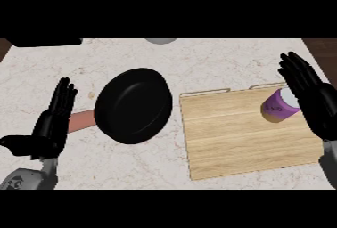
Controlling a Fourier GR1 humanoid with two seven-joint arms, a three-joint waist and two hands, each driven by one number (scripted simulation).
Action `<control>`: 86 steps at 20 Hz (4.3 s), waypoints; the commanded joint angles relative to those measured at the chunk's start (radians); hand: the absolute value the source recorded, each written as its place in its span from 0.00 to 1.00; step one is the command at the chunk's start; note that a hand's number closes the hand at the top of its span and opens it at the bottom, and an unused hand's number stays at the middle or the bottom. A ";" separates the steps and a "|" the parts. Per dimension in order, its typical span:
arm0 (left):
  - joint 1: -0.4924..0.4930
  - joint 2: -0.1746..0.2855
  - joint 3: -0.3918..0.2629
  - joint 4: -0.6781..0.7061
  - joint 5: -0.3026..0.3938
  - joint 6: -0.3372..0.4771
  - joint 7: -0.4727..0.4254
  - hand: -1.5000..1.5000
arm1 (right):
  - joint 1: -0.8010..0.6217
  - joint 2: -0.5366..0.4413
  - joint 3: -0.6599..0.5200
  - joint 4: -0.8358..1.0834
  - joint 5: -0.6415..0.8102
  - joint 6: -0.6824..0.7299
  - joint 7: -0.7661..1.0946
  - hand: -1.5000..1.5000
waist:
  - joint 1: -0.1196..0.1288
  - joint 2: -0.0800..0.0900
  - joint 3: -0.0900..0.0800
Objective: Pick the can from the tray and place it in the pot
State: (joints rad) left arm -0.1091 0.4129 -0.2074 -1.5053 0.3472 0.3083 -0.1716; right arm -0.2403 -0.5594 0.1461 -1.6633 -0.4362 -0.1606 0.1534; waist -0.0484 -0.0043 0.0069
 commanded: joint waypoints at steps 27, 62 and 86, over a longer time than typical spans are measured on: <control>-0.173 0.025 0.026 0.003 0.019 0.027 0.241 0.50 | -0.479 -0.414 0.030 0.348 0.146 1.230 -0.684 0.00 | 0.130 0.032 -0.002; -0.134 0.040 0.068 -0.095 0.004 0.016 0.329 0.50 | -0.511 -0.488 0.610 0.521 0.829 0.656 -1.251 0.00 | 0.096 0.014 -0.007; -0.111 0.017 0.127 -0.085 -0.033 -0.002 0.321 0.50 | -0.602 -0.301 0.726 0.770 0.958 0.416 -1.420 1.00 | 0.078 0.011 -0.006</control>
State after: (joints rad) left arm -0.2314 0.4283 -0.0897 -1.5805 0.3126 0.3183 0.1538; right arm -0.8206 -0.8843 0.8630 -0.9364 0.5074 0.1970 -1.0617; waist 0.0261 0.0052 -0.0027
